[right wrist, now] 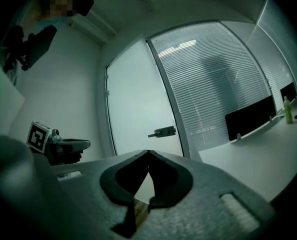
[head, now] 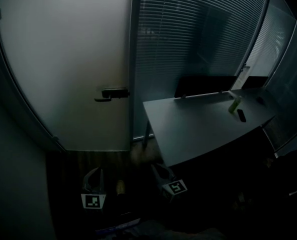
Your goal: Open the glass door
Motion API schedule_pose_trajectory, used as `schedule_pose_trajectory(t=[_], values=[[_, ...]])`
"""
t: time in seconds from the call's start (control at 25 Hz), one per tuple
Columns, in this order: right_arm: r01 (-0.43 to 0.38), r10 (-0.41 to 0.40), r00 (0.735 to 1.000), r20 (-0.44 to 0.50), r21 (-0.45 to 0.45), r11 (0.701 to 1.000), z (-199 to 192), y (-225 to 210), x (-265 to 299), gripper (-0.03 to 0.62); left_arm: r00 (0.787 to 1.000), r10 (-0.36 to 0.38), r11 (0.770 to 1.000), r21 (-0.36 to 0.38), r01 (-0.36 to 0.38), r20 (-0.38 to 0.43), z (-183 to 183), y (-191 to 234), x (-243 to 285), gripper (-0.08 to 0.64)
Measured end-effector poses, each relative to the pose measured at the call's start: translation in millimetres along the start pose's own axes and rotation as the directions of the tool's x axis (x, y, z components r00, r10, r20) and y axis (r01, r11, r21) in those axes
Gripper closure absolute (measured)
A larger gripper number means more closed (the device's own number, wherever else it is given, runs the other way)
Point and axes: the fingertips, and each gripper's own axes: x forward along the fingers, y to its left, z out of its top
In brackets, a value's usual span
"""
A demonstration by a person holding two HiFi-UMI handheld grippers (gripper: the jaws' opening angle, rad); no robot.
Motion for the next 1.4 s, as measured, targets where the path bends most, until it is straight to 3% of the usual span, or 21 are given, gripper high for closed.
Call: schedule_pose_trajectory(t=[0.72,0.92,1.12,1.4], values=[[0.079,-0.079,0.997,-0.001,-0.002,0.997,32.9,-49.8,127.6,0.594,0.997,-0.078,0.997,0.018,0.078,0.004,15.9,79.4,138.5,0.557],[0.103,-0.103,0.995,-0.007,0.002,0.995,37.3,-61.4,155.1,0.594,0.996,-0.094,0.993,0.077,0.094,-0.004,11.9,96.4,175.2,0.557],[0.137,-0.137,0.991,-0.004,0.005,0.991,42.5,-72.0,173.6,0.594,0.992,-0.123,0.99,0.071,0.123,-0.001,11.4,104.6,205.8,0.557],[0.196,-0.196,0.981,0.003,0.015,0.98,43.0,-92.0,186.7,0.594,0.985,-0.175,0.975,0.138,0.174,-0.008,12.2,112.9,250.9,0.555]])
